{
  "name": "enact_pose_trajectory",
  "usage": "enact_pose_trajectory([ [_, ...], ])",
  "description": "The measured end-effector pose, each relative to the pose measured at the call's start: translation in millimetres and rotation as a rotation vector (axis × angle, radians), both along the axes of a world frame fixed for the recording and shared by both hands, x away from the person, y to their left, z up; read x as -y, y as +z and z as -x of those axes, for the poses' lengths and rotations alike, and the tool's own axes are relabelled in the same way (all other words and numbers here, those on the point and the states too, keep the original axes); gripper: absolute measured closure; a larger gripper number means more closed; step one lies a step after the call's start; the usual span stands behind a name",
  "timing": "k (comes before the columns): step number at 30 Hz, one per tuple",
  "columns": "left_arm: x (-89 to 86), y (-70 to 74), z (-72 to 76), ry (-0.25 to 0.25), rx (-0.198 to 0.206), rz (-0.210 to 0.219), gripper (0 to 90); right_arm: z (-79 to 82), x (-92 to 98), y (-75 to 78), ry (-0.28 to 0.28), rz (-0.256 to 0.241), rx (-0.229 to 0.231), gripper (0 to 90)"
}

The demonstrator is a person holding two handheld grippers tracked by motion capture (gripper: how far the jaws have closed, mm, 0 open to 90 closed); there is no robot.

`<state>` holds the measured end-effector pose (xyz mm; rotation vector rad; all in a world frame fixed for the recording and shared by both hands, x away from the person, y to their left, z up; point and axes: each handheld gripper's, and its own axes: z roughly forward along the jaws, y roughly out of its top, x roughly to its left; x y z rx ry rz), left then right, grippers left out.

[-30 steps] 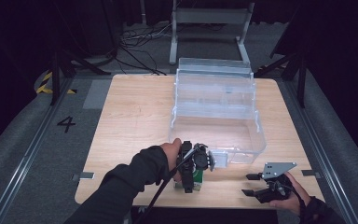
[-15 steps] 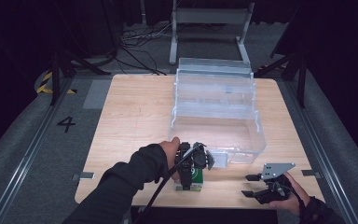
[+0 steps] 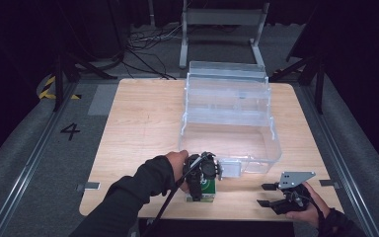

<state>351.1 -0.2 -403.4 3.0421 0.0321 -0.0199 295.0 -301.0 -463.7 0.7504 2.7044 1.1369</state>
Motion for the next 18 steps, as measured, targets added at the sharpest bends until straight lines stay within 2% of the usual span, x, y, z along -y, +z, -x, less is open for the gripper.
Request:
enact_pose_trajectory([
  [3, -1.2, -0.2, 0.3, 0.01, -0.003, 0.009, 15.7, -1.3, 1.8, 0.0, -0.012, 0.001, 0.004, 40.4],
  [4, -0.1, 0.5, -0.7, -0.001, -0.005, -0.009, 15.7, -1.5, 2.0, 0.0, -0.011, 0.004, 0.005, 40.4],
  [9, 1.6, 1.3, -1.5, -0.017, -0.005, -0.029, 16.5, -2.1, 2.2, 0.1, -0.012, 0.003, 0.005, 40.8],
  [13, 0.5, 2.1, -0.5, -0.011, -0.002, -0.019, 16.9, -3.1, 3.7, -0.4, -0.016, 0.006, 0.007, 40.8],
  [14, -0.5, 3.8, 0.6, 0.0, 0.023, -0.012, 17.1, -3.8, 5.5, -0.1, -0.021, -0.007, 0.009, 40.7],
  [15, -1.4, 5.3, -0.3, -0.003, 0.03, -0.009, 17.2, -4.0, 6.4, 0.5, -0.029, -0.005, 0.012, 40.4],
  [18, -3.3, 8.3, -0.8, 0.001, 0.023, 0.011, 17.3, -5.4, 9.0, 0.6, -0.039, 0.001, 0.02, 39.9],
])
